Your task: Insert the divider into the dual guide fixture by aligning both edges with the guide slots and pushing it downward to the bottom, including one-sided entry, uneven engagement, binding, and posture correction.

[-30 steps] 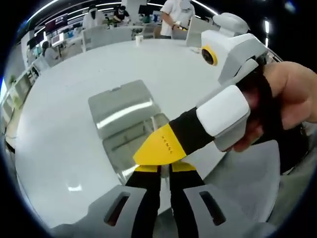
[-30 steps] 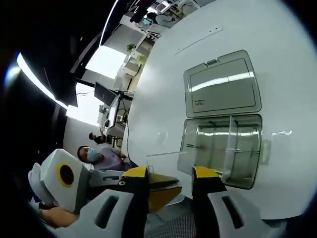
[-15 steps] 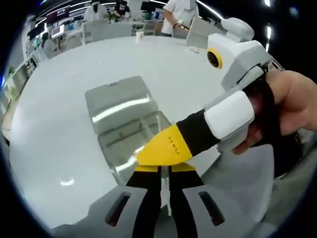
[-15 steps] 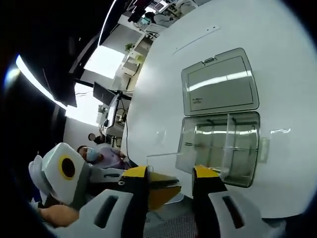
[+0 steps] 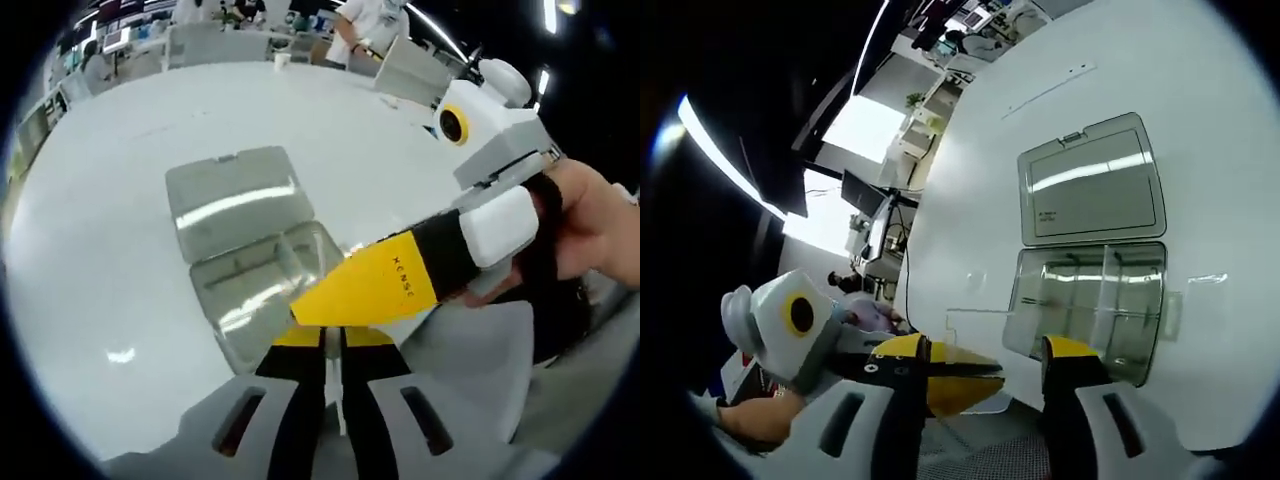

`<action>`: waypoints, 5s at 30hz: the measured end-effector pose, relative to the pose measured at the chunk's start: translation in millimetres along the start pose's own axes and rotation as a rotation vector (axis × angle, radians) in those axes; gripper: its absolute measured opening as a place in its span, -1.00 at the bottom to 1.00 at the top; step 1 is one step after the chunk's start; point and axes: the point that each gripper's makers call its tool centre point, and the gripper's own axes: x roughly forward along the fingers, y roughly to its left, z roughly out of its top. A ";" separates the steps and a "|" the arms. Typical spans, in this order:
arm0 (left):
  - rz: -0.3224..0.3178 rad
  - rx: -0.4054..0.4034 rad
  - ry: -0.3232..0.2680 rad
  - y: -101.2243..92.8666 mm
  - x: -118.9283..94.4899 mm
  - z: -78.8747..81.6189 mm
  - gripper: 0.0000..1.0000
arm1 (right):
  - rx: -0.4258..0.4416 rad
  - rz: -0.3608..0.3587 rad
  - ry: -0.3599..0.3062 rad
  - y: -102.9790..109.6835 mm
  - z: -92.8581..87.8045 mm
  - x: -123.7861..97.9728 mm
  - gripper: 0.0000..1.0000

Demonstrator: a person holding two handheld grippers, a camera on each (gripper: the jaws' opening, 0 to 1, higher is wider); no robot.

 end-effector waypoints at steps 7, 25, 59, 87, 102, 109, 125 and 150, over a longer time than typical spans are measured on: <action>-0.026 -0.048 0.033 5.0 -1.5 1.6 -0.97 | 0.004 0.014 -0.024 -2.9 1.5 -9.3 -0.14; 0.087 -0.207 0.148 38.4 -3.6 11.9 -0.97 | -0.154 0.091 -0.069 -5.2 -10.7 -36.0 -0.17; 0.184 -0.399 0.256 53.4 20.5 5.5 -0.97 | -1.078 -0.016 -0.039 -7.3 -33.9 -52.8 -0.05; 0.212 -0.437 0.263 58.3 37.1 0.3 -0.97 | -1.129 -0.006 -0.044 -16.9 -47.4 -61.2 0.04; 0.233 -0.429 0.255 63.9 40.7 0.9 -0.97 | -1.110 0.001 -0.045 -20.0 -49.3 -61.4 0.08; 0.241 -0.422 0.262 65.4 42.5 -1.5 -0.97 | -1.102 -0.001 -0.044 -22.7 -49.8 -62.7 0.09; 0.244 -0.418 0.268 69.9 50.8 -2.2 -0.96 | -1.087 0.001 -0.038 -25.6 -52.1 -62.2 0.11; 0.259 -0.412 0.278 74.9 56.6 -5.7 -0.96 | -1.072 0.001 -0.023 -32.3 -54.0 -61.5 0.10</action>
